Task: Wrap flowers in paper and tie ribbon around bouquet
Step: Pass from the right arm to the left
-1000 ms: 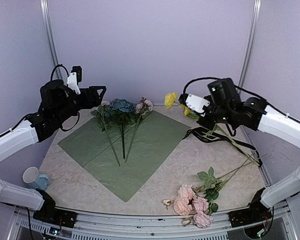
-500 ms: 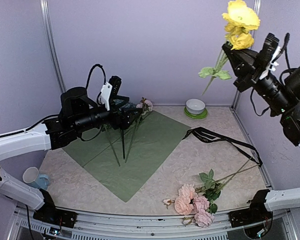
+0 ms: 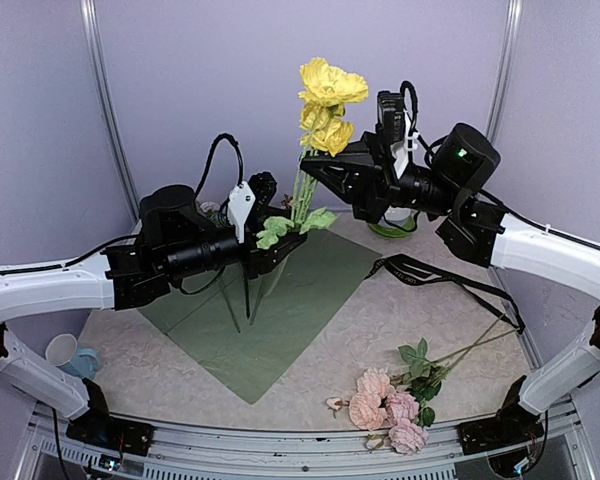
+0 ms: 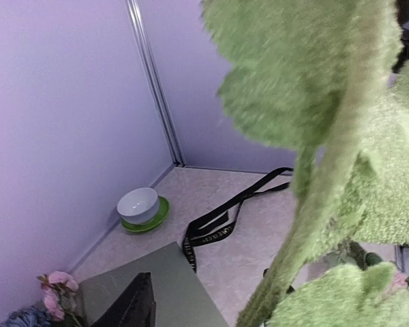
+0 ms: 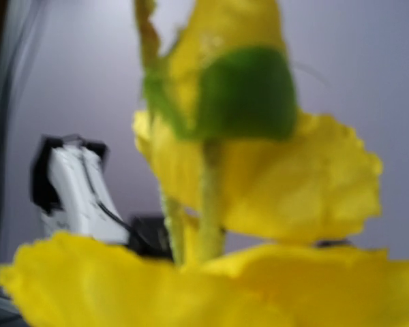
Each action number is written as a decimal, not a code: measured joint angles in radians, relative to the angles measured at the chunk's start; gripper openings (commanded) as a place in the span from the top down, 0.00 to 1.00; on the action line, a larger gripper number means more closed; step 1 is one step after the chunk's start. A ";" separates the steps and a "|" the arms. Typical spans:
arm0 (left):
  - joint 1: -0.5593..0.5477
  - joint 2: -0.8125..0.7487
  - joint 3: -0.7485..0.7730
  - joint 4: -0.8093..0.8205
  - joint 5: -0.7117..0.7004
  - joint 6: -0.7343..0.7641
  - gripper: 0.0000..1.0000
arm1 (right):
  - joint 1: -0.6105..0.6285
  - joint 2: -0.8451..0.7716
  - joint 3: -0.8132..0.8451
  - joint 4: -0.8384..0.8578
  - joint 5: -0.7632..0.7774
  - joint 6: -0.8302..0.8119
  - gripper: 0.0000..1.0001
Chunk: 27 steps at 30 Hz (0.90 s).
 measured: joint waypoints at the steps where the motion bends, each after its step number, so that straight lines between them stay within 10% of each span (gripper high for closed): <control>1: 0.000 0.000 -0.003 0.003 0.002 -0.002 0.62 | 0.001 0.000 0.005 0.015 -0.011 0.013 1.00; 8: 0.006 0.011 -0.029 0.014 0.006 -0.037 1.00 | 0.005 -0.002 0.037 0.068 -0.040 0.045 1.00; 12: 0.008 0.011 -0.046 0.022 0.027 -0.068 1.00 | 0.005 -0.003 0.037 0.046 -0.018 0.031 1.00; 17: 0.066 0.012 -0.042 0.003 0.101 -0.222 1.00 | 0.005 -0.003 0.057 -0.037 0.096 0.003 0.01; 27: 0.466 0.179 0.055 -0.155 0.172 -0.756 1.00 | -0.017 0.042 0.157 -0.409 0.823 -0.050 0.00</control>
